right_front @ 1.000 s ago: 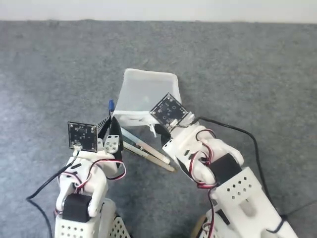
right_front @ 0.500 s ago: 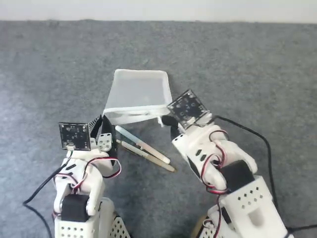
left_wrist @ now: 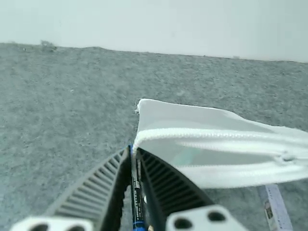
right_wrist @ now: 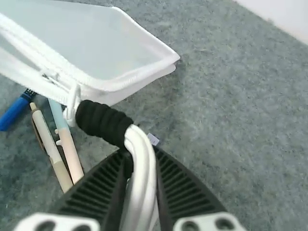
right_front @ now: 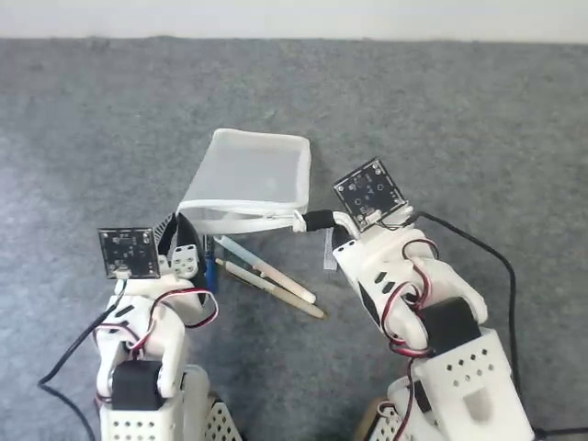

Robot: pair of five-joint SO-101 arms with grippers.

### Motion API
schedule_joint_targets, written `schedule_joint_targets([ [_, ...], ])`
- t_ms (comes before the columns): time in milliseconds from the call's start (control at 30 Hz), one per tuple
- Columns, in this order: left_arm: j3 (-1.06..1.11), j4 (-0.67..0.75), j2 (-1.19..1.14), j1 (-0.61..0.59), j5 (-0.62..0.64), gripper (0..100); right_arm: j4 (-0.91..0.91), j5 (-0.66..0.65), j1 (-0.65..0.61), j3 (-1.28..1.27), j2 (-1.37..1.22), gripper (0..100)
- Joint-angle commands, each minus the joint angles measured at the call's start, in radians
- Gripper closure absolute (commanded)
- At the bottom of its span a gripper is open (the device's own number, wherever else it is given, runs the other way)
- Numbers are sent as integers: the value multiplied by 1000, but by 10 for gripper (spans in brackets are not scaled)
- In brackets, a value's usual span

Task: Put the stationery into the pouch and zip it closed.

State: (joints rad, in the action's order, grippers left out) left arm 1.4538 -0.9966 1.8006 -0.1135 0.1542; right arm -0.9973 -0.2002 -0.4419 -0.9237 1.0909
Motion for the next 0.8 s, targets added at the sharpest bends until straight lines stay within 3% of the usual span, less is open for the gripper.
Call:
schedule_joint_targets([
  [0,-42,26,18,-23,-8,990,-4,15,50,17,33,992],
  [333,-42,26,18,-15,-8,985,-4,41,64,23,42,993],
  [567,-41,-15,18,-14,0,768,-13,6,16,23,44,993],
  [767,-38,-14,17,-14,-2,765,-13,-6,18,23,44,993],
])
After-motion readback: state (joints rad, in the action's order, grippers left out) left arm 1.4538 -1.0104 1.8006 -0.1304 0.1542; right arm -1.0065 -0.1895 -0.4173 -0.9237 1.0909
